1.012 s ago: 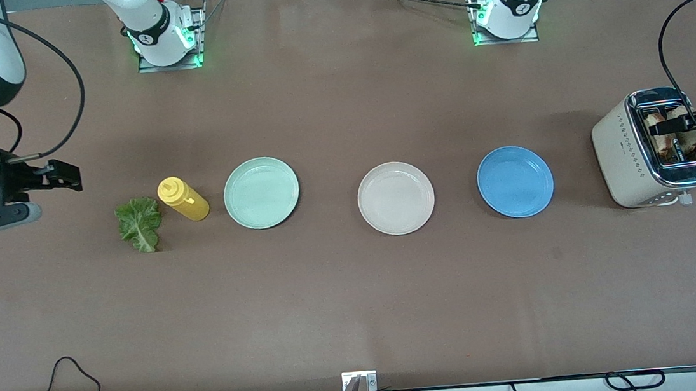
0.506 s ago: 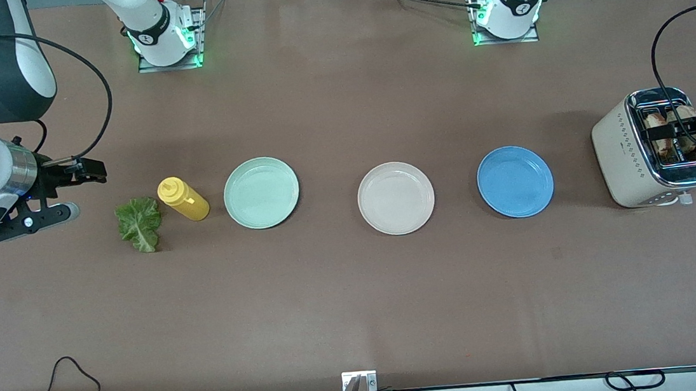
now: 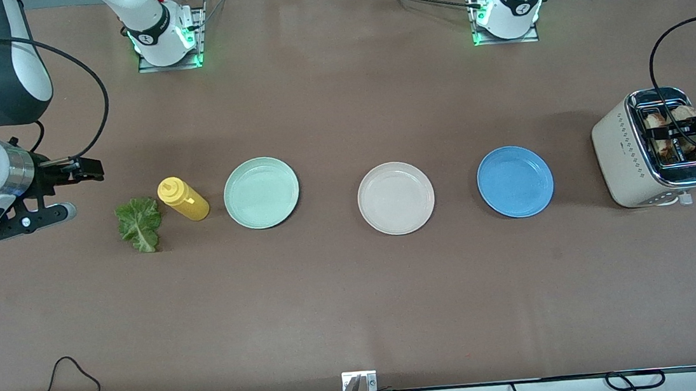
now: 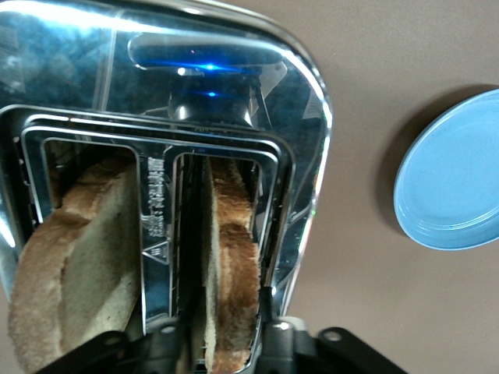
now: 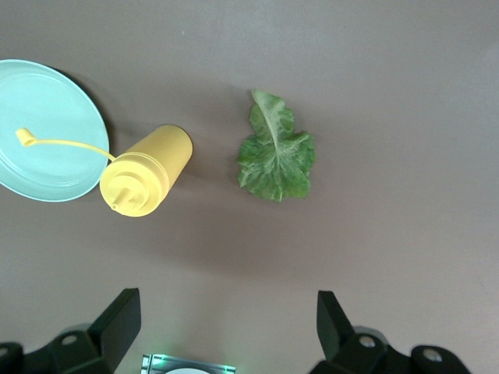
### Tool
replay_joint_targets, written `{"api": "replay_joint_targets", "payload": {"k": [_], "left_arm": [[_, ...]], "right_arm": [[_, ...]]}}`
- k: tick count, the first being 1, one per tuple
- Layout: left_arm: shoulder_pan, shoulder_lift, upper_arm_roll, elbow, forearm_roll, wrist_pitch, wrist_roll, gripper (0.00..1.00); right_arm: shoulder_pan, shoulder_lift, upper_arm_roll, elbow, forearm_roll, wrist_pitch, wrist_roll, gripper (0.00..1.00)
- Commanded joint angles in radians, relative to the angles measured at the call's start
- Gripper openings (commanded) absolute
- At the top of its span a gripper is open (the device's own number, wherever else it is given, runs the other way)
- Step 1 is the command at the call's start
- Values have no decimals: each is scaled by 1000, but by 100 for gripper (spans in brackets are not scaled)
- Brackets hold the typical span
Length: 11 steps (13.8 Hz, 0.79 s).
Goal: Make sandwich in beige plate with both arms
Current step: 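Grasp the bread slice with the left gripper and lift it out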
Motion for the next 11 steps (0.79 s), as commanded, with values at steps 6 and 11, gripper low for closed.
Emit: {"api": "replay_joint_targets", "payload": {"k": [6,11], "left_arm": [[-1,-50,-41,167,1,-238,28,0],[-1,-116,-208,341,-4,-499,134,0]], "right_arm": [[-3,-9,1,-6,3,-9,12,100],[-1,-10,3,-6,1,-9,12,100]]}}
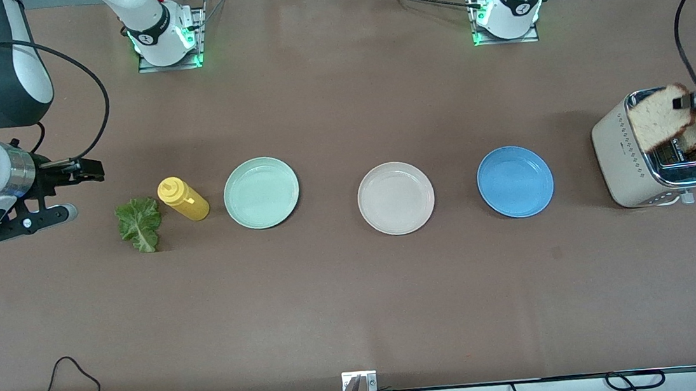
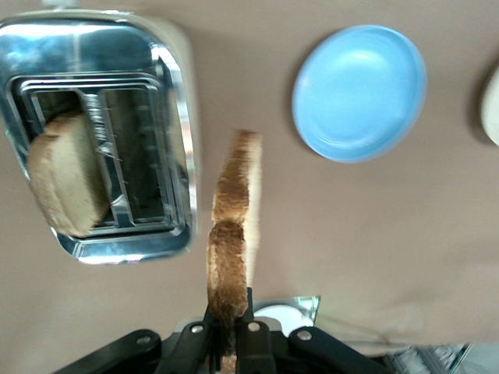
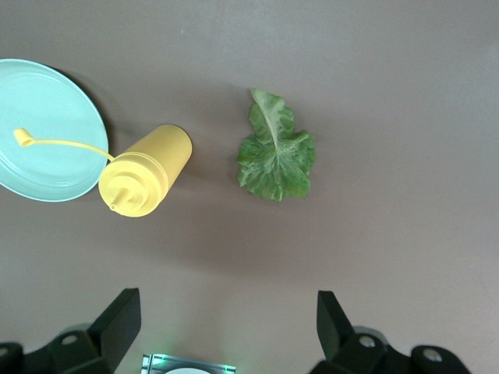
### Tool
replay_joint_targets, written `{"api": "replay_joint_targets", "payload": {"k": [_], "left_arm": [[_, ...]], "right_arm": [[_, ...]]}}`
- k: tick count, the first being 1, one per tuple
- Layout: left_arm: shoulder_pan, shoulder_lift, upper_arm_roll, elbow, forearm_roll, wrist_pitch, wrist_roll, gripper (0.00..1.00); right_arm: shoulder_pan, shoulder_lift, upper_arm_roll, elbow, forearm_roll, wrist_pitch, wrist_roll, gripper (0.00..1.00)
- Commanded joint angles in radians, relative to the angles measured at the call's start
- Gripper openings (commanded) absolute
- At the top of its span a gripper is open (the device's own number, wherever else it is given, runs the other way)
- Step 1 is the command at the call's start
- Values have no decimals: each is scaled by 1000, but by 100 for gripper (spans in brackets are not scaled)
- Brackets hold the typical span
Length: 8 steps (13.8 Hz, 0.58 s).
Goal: Make sandwich in beige plate with both arms
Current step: 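Grasp the bread slice with the left gripper and lift it out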
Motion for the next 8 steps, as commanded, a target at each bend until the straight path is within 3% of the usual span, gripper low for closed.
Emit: {"api": "replay_joint_targets", "payload": {"k": [1,4,8], "left_arm": [[8,-16,-124,38,-38,-64,65,0],[-43,35,-167,6,-265,-6,-60,0],[-215,69,-179,-175,-366,311,-194,0]], "right_arm": [[-1,-10,2,-6,1,-9,11,100],[-1,-10,2,-6,1,-9,11,100],[2,-12,3,-6,1,-9,13,100]]}}
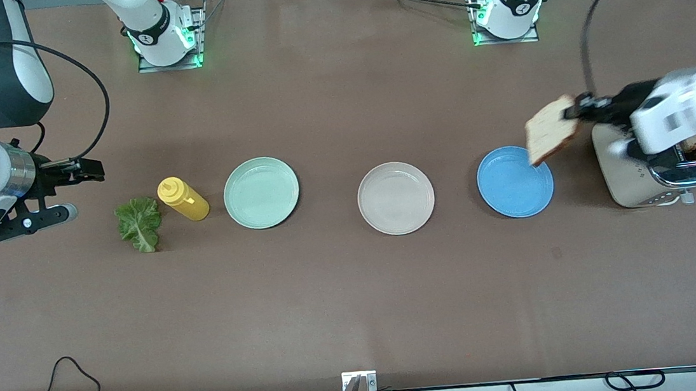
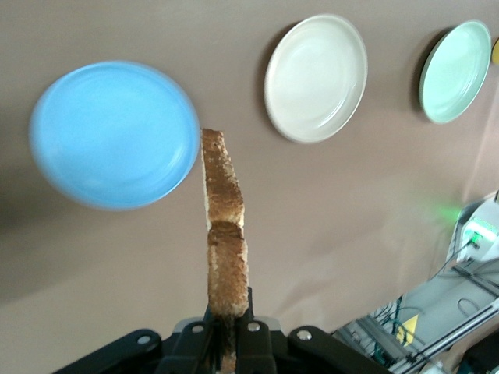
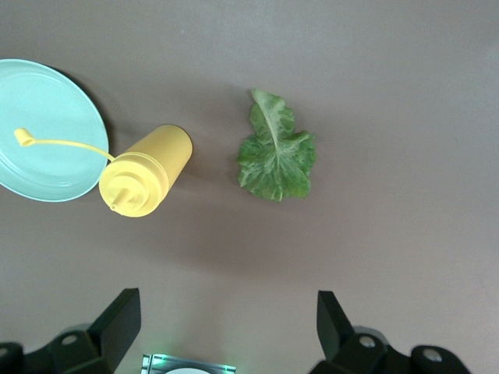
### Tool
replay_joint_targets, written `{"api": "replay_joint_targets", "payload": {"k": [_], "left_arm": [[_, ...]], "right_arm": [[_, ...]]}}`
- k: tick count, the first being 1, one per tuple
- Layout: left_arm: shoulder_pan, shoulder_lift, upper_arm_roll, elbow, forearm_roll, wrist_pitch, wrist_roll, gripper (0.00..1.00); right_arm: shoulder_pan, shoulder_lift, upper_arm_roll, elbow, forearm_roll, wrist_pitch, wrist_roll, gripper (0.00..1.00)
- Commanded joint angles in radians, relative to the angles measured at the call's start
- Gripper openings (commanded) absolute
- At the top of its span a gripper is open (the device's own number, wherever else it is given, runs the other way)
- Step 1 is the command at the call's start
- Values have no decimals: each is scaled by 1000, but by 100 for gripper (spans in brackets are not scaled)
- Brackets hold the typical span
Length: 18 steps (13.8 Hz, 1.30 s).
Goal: Make sandwich in beige plate with both arms
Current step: 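Carry the bread to the beige plate and release it with the left gripper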
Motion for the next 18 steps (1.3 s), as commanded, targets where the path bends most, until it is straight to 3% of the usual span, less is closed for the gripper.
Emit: {"api": "replay_joint_targets", "payload": {"k": [1,4,6,9,11,18], "left_arm": [[-118,18,0,-142,-81,225,-88,1],[-236,102,0,-170,-139,422,-197,1],[-271,171,0,-167,-259,528,-228,1],[-304,248,-2,-164,-331,646,-231,1],[-311,280,0,-158,-408,677,-219,1],[-344,308,-5,-158,-414,689,-217,1]], "right_arm": [[3,-12,1,-5,1,-9,13,100],[-8,-10,1,-6,1,-10,13,100],[-15,-10,1,-8,1,-10,13,100],[-17,-9,1,-8,1,-10,13,100],[-17,-9,1,-8,1,-10,14,100],[-15,-9,3,-22,13,-50,2,100]]}}
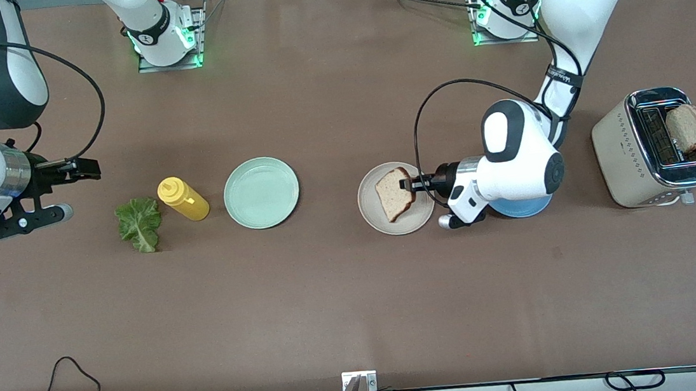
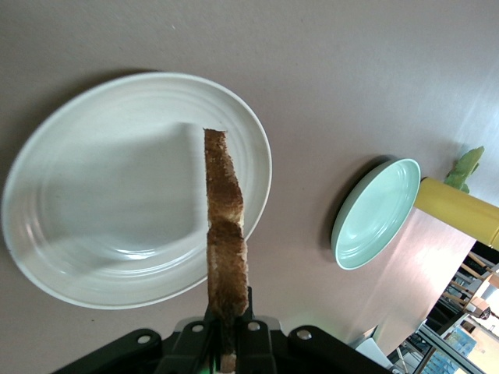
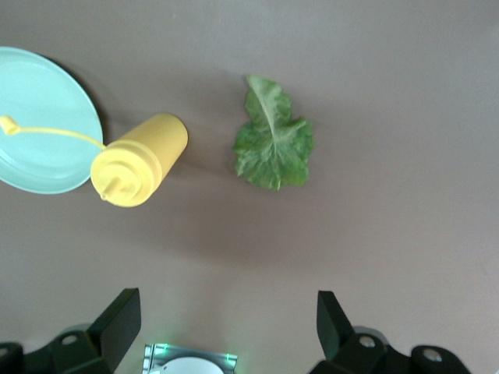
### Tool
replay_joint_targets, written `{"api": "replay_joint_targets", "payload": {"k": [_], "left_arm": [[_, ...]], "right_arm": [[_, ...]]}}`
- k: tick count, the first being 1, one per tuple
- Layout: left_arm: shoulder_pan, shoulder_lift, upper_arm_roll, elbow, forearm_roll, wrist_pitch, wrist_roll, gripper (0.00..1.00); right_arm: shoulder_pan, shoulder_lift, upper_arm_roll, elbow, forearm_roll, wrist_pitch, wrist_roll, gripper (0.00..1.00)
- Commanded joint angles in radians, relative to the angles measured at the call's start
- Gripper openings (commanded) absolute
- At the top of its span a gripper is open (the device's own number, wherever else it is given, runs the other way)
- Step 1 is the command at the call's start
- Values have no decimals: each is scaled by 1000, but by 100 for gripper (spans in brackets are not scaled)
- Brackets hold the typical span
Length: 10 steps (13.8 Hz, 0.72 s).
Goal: Make sandwich in beige plate with both arms
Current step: 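Carry the bread to the beige plate and release it with the left gripper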
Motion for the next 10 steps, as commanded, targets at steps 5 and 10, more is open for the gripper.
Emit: {"api": "replay_joint_targets", "payload": {"k": [5,10], "left_arm": [[-14,42,2,18,-24,3,25,1],[0,79,7,22,-19,3,44,83]], "right_arm": [[2,-10,10,-19,16,-15,-6,100],[-26,19,6,-43,172,4,-7,100]]}}
